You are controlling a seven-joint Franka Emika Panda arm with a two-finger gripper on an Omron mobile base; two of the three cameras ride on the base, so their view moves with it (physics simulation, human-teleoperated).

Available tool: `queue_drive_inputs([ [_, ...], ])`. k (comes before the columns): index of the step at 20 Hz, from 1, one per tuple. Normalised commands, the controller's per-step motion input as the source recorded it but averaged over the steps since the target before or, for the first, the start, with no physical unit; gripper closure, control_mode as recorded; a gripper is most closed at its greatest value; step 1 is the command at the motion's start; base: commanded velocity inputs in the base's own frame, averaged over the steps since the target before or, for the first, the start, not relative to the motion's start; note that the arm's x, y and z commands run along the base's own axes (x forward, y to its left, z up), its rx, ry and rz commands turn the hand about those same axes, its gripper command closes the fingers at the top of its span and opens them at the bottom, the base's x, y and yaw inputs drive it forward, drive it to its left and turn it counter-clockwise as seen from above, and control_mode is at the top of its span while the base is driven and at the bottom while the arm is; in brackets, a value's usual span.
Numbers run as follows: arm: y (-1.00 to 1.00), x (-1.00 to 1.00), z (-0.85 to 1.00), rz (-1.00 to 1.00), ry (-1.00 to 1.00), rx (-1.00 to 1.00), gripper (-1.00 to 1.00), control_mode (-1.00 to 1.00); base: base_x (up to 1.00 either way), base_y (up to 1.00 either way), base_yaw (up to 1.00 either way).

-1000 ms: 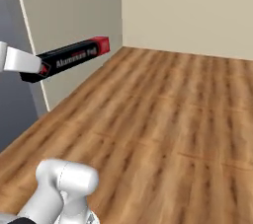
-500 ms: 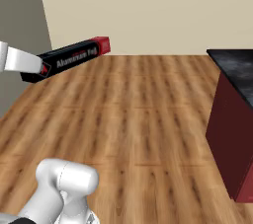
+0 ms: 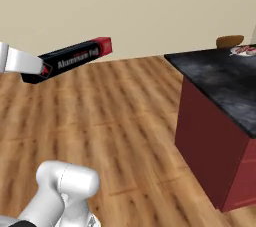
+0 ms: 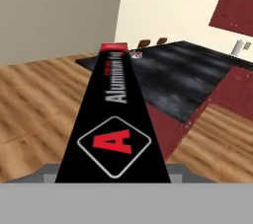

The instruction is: Retrieve the tupperware and aluminum foil from the cabinet and place them on the dining counter near the plate with kebab skewer and steak to prepare for storing leftovers.

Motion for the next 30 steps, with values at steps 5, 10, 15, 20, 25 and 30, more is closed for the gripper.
queue_drive_inputs([
  [5, 0.0, 0.0, 0.0, 0.0, 0.0, 0.0, 1.0, 1.0, 1.0, 0.31, -0.48],
  [10, 0.0, 0.0, 0.0, 0.0, 0.0, 0.0, 1.0, 1.0, 1.0, 0.68, -0.4],
  [15, 0.0, 0.0, 0.0, 0.0, 0.0, 0.0, 1.0, 1.0, 1.0, 0.97, -0.33],
  [20, 0.0, 0.0, 0.0, 0.0, 0.0, 0.0, 1.0, 1.0, 1.0, 0.99, -0.34],
  [25, 0.0, 0.0, 0.0, 0.0, 0.0, 0.0, 1.0, 1.0, 1.0, 0.86, -0.38],
  [30, 0.0, 0.0, 0.0, 0.0, 0.0, 0.0, 1.0, 1.0, 1.0, 0.69, -0.44],
])
